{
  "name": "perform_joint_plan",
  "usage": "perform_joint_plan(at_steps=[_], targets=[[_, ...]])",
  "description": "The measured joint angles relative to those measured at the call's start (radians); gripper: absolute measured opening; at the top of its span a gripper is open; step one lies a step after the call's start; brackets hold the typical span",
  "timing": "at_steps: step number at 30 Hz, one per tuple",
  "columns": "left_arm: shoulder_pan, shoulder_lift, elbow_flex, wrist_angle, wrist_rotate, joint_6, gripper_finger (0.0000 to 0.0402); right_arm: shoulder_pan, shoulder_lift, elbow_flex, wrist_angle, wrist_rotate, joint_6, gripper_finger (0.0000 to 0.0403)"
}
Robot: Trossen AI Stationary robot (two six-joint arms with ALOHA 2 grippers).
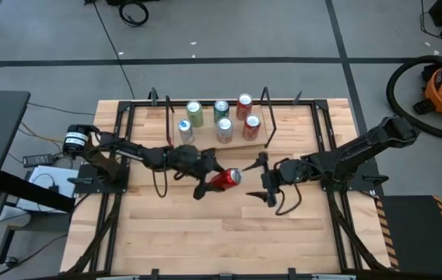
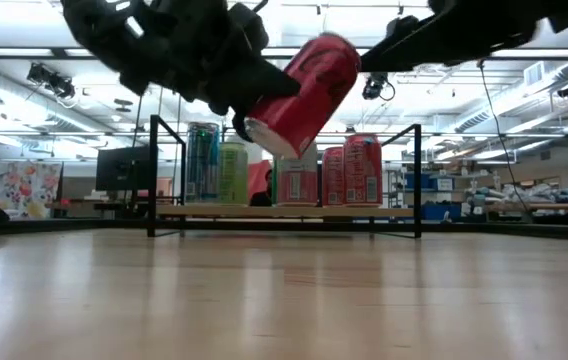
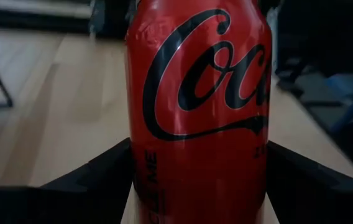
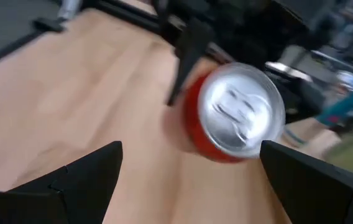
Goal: Place canned beverage on shelf
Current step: Put the red-black soda can on the shelf
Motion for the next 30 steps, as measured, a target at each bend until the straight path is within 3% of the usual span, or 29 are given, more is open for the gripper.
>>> perform_joint_plan(at_steps=[5,13,21,25,30], targets=[[0.051,0.007,-0.035,0.126,0.125,0.013,0.0306,-0.052,0.012,0.06,0.008,0.015,0.002,0.0397],[0.063,0.011,-0.037,0.179,0.172,0.115,0.0306,-0.146,0.022,0.102,0.036,-0.193,0.081,0.0399],[0.114,0.011,-0.035,0.228,0.171,0.151,0.0306,-0.152,0.021,0.103,0.127,-0.19,0.089,0.0399],[0.125,0.011,-0.034,0.263,0.167,0.152,0.0306,-0.136,0.021,0.103,0.146,-0.135,0.095,0.0399],[0.123,0.011,-0.034,0.306,0.169,0.159,0.0307,-0.133,0.084,0.105,0.28,-0.131,0.096,0.0399]])
